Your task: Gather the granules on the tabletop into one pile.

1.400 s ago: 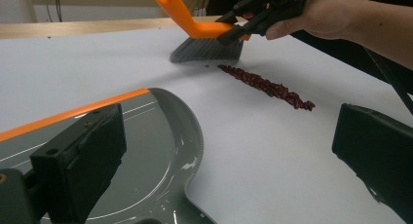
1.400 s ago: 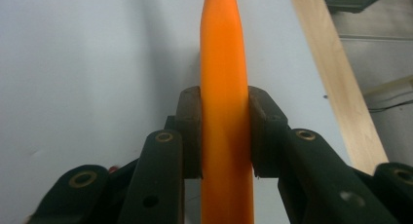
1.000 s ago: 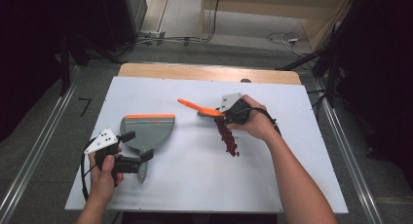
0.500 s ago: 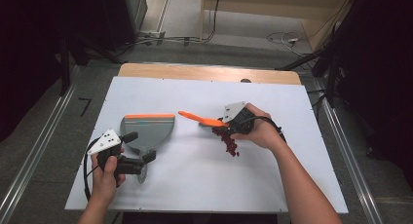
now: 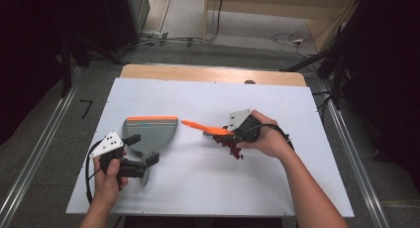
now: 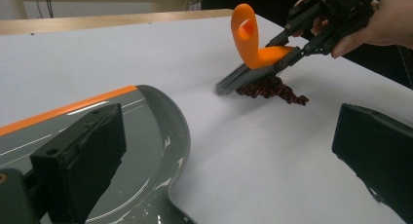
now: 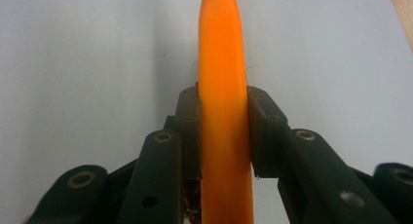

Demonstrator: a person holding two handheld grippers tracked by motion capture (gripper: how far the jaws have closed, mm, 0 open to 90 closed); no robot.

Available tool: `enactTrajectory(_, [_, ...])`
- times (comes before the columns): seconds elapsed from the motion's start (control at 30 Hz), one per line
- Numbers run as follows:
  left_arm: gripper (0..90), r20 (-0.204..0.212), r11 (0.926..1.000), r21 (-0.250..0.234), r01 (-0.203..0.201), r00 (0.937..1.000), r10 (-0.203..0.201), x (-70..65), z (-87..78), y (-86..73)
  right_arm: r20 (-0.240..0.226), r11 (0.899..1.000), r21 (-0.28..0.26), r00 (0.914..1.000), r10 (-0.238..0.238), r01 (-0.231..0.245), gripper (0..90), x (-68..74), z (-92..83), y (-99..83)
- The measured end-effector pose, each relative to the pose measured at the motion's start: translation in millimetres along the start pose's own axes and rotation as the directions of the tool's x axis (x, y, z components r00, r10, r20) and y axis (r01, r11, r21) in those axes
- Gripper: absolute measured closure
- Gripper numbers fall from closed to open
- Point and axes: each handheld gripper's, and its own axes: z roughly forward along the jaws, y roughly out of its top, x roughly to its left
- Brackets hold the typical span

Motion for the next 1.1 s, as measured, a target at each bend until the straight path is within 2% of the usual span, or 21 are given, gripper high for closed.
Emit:
enactTrajectory(0.13, [0.0,-0.003,1.0,0.0,-0.001,1.0,0.001,0.3,0.7,-0.1,0.001,1.0,-0.001,0.9998,0.021,-0.021,69.1,-0.9,-3.2,0.3])
enactTrajectory(0.23, [0.0,-0.005,1.0,-0.005,0.003,1.0,-0.003,1.4,-0.4,0.1,0.022,0.999,-0.016,0.999,0.038,-0.037,69.1,-4.3,-8.0,1.2])
enactTrajectory(0.4, [0.0,-0.012,0.9999,-0.008,0.01,0.9999,-0.01,2.9,-1.2,-0.1,0.05,0.996,-0.025,0.9952,0.085,-0.084,69.1,-7.8,-26.1,3.4])
enactTrajectory(0.47, [0.0,-0.012,0.9999,-0.007,0.009,0.9999,-0.009,2.9,-0.9,-0.1,0.018,0.99,-0.017,0.99,0.14,-0.14,69.1,-6.1,-35.2,4.7])
enactTrajectory(0.57, [0.0,-0.011,1.0,-0.004,0.006,0.9999,-0.006,2.6,-0.1,-0.2,-0.05,0.984,0.0,0.9823,0.18,-0.181,69.1,1.4,-44.9,4.6])
enactTrajectory(0.6, [0.0,-0.01,1.0,-0.003,0.005,0.9999,-0.005,2.4,0.1,-0.3,-0.074,0.982,0.014,0.9792,0.189,-0.188,69.1,4.3,-46.5,4.3])
enactTrajectory(0.67, [0.0,-0.011,1.0,-0.002,0.004,0.9999,-0.004,2.0,0.4,-0.4,-0.092,0.979,0.026,0.9743,0.206,-0.204,69.1,11.1,-47.9,2.0])
enactTrajectory(0.8, [0.0,-0.013,1.0,0.0,0.005,0.9999,-0.005,1.4,0.5,-0.3,-0.175,0.971,0.014,0.9556,0.237,-0.239,69.1,20.1,-44.3,-5.5])
enactTrajectory(0.83, [0.0,-0.013,1.0,0.0,0.005,0.9999,-0.005,1.4,0.6,-0.3,-0.191,0.972,0.019,0.9538,0.232,-0.232,69.0,21.1,-41.7,-7.3])
enactTrajectory(0.87, [0.0,-0.014,1.0,0.0,0.005,0.9999,-0.005,1.4,0.6,-0.2,-0.202,0.972,0.03,0.9511,0.234,-0.233,69.1,22.2,-38.5,-8.5])
enactTrajectory(0.97, [0.0,-0.014,1.0,-0.003,0.006,0.9999,-0.006,1.7,0.6,0.3,-0.211,0.973,0.056,0.95,0.23,-0.223,69.1,22.6,-28.4,-10.1])
enactTrajectory(1.0, [0.0,-0.014,1.0,-0.002,0.005,0.9999,-0.005,2.0,0.5,0.4,-0.218,0.972,0.045,0.9476,0.234,-0.229,69.1,20.9,-26.8,-10.2])
enactTrajectory(1.03, [0.0,-0.014,1.0,-0.002,0.005,0.9999,-0.005,2.2,0.6,0.4,-0.211,0.973,0.042,0.9502,0.229,-0.226,69.2,18.3,-25.4,-10.2])
enactTrajectory(1.1, [0.0,-0.016,1.0,0.0,0.004,0.9999,-0.004,2.3,0.8,0.2,-0.202,0.97,0.042,0.9491,0.242,-0.238,69.2,13.2,-22.8,-10.4])
